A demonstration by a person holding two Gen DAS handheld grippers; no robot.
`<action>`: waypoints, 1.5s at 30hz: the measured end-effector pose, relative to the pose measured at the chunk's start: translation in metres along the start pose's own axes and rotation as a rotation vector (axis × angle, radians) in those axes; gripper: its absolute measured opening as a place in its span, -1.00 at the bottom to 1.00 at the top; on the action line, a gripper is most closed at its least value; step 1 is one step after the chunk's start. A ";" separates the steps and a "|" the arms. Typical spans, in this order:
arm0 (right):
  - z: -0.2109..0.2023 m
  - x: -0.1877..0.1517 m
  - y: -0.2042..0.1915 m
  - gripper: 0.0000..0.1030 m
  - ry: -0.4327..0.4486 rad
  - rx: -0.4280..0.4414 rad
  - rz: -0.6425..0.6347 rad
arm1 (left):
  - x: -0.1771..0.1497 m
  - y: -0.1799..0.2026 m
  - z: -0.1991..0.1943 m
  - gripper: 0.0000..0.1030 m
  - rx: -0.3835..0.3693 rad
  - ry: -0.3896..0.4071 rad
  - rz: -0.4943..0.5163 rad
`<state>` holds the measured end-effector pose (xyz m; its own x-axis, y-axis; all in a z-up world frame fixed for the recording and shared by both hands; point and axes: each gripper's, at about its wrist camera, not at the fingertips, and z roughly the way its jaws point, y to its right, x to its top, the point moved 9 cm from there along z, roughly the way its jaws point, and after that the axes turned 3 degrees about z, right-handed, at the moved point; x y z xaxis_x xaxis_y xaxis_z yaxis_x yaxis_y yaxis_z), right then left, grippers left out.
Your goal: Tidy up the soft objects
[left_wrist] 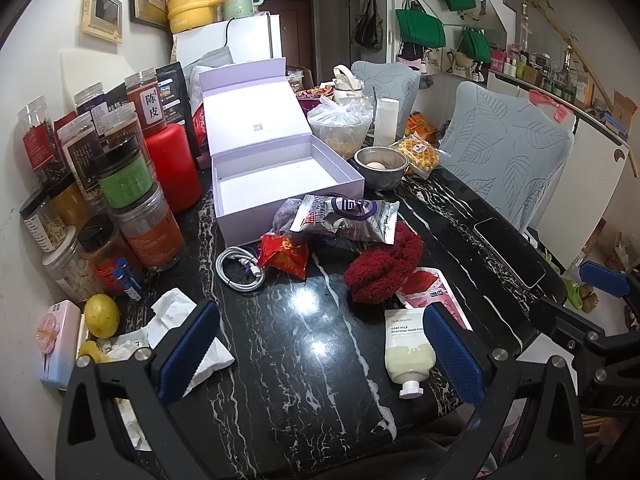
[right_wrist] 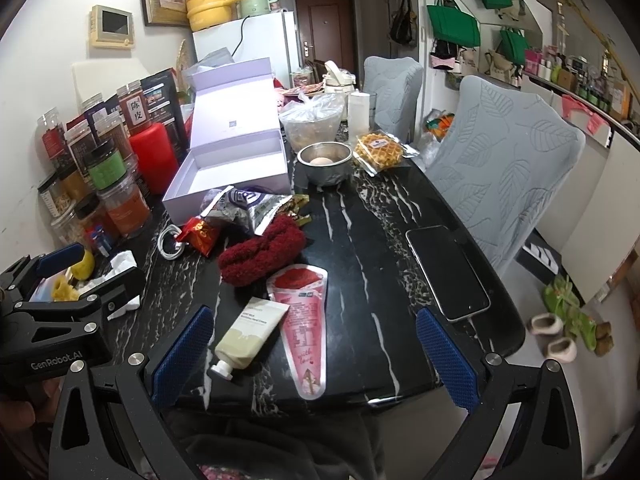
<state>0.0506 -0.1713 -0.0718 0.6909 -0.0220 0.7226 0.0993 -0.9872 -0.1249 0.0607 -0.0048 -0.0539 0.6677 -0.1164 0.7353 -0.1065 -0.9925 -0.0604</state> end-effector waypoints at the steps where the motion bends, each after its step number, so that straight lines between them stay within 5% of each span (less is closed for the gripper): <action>1: -0.001 0.000 0.000 1.00 0.000 0.000 0.000 | 0.000 0.000 0.000 1.00 0.002 -0.001 0.000; 45: -0.007 0.002 0.000 1.00 0.014 0.005 -0.001 | 0.001 -0.003 -0.004 1.00 0.008 0.003 -0.006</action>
<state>0.0474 -0.1721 -0.0657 0.6809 -0.0229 0.7320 0.1036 -0.9864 -0.1273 0.0587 -0.0015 -0.0498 0.6657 -0.1105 0.7380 -0.0963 -0.9934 -0.0619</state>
